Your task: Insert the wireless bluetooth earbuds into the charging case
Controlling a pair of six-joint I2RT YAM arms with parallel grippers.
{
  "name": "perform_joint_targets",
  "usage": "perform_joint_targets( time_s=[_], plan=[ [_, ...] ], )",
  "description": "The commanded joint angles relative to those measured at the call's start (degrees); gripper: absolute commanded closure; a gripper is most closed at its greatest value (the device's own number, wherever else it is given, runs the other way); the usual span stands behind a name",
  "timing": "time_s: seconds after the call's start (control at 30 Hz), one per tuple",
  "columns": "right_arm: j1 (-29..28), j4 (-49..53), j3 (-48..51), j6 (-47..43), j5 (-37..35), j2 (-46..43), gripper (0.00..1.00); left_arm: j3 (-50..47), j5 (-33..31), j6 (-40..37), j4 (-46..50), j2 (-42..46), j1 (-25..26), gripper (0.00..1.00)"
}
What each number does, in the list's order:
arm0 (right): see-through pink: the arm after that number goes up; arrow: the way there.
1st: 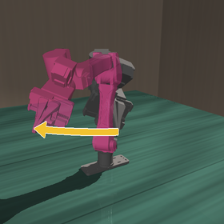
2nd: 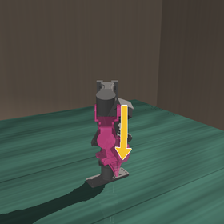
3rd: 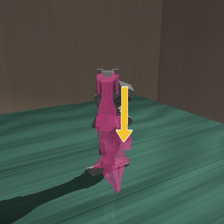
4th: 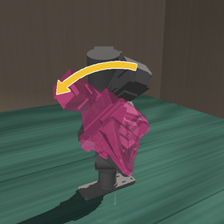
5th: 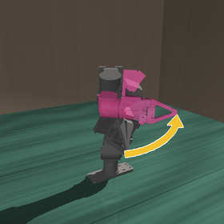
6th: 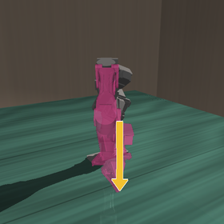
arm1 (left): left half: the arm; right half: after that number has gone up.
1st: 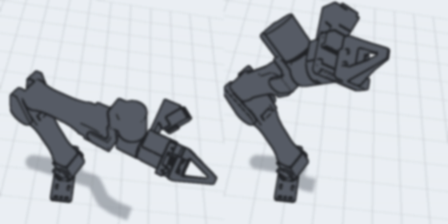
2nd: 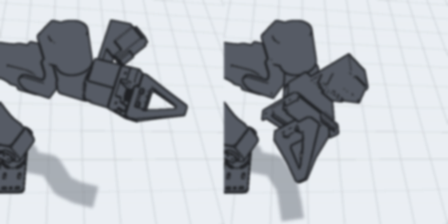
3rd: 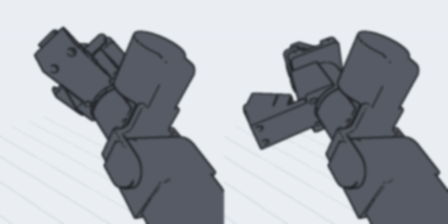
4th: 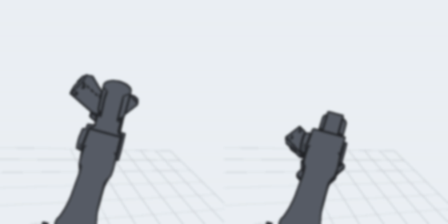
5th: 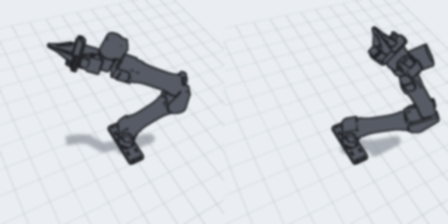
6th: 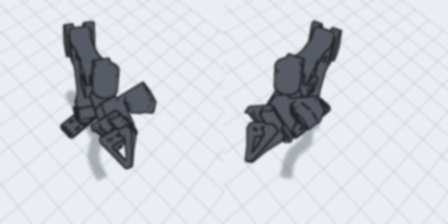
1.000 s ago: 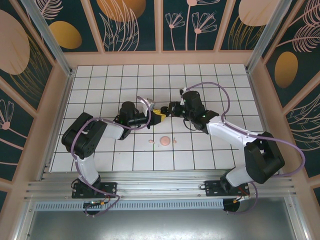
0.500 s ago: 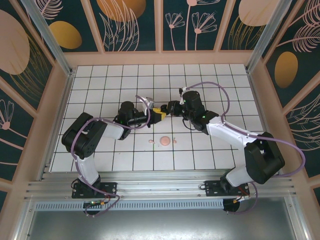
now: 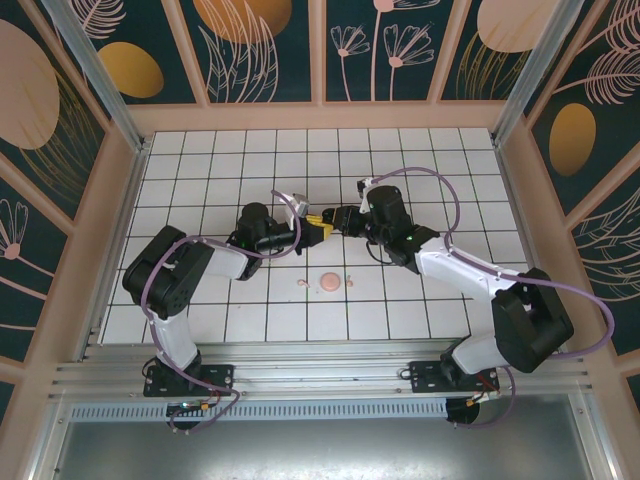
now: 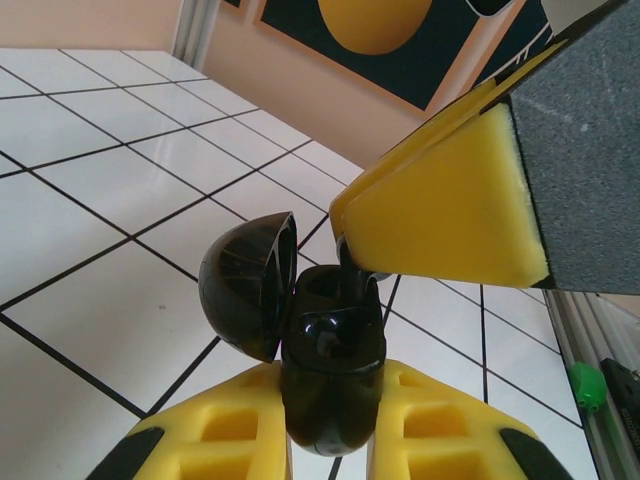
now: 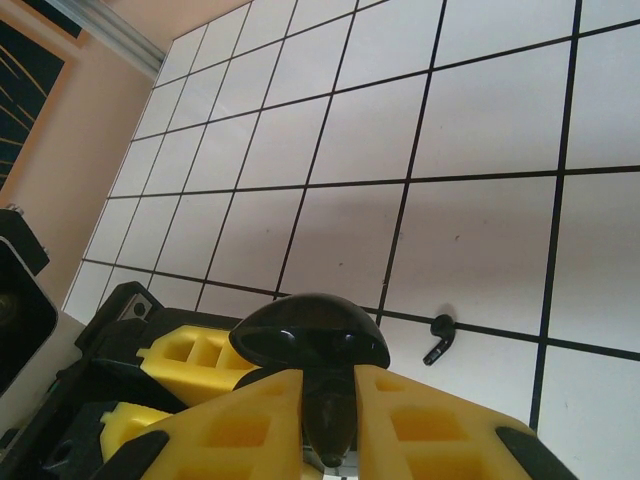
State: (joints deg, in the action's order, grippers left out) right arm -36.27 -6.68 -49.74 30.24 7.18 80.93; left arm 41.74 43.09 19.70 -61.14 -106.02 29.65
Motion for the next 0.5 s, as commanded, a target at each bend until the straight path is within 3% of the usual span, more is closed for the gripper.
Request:
perform_joint_targets(
  time_s=[0.0,0.13,0.47],
  plan=[
    [-0.5,0.2,0.3,-1.7,0.8,-0.9,0.81,0.6,0.5,0.8,-4.8,2.2,0.1,0.95],
    [-0.2,1.2,-1.3,-1.9,0.5,0.1,0.78,0.4,1.8,0.1,-4.9,2.6,0.1,0.95],
    [0.7,2.1,-2.3,-1.9,0.4,-3.4,0.58,0.2,1.0,-1.8,-2.4,3.4,0.1,0.94]
  ],
)
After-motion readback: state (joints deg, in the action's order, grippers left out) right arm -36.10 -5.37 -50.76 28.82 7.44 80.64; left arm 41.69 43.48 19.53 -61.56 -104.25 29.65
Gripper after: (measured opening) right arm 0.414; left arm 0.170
